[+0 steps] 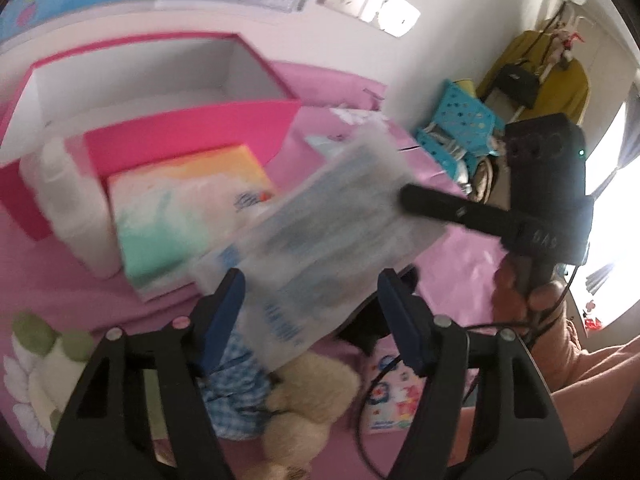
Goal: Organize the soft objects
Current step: 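Lift the clear bag into the pink box and open the right gripper, then grasp the black cloth item with the right gripper, then carry the black cloth into the pink box and release it, then grasp the white-red medicine packet with green label using the right gripper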
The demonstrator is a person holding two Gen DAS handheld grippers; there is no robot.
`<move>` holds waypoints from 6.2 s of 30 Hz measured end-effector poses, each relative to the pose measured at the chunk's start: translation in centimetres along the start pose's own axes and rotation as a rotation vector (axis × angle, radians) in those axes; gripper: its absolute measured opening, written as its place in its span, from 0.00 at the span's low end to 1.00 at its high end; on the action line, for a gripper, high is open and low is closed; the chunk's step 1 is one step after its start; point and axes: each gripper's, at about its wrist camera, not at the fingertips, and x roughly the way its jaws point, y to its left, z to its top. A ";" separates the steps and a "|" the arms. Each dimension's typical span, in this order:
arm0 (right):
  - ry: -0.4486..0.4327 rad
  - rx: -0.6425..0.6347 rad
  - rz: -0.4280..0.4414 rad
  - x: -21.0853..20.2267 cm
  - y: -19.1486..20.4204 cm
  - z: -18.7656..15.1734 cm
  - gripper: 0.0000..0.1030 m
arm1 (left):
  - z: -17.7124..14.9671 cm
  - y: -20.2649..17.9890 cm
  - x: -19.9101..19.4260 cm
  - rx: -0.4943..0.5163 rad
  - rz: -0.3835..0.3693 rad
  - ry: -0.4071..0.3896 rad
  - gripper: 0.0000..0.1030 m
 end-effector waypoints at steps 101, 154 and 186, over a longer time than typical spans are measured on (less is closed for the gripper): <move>0.185 -0.007 -0.233 -0.7 -1.1 -3.6 0.57 | -4.1 -4.8 -0.3 0.141 0.141 0.002 0.69; -0.039 -0.226 -0.001 4.2 5.3 12.0 0.09 | 11.7 -0.4 -1.2 0.029 0.213 -0.178 0.28; -0.005 -0.163 -0.197 6.0 1.7 12.2 0.43 | 10.7 1.6 -2.8 0.013 0.327 -0.200 0.54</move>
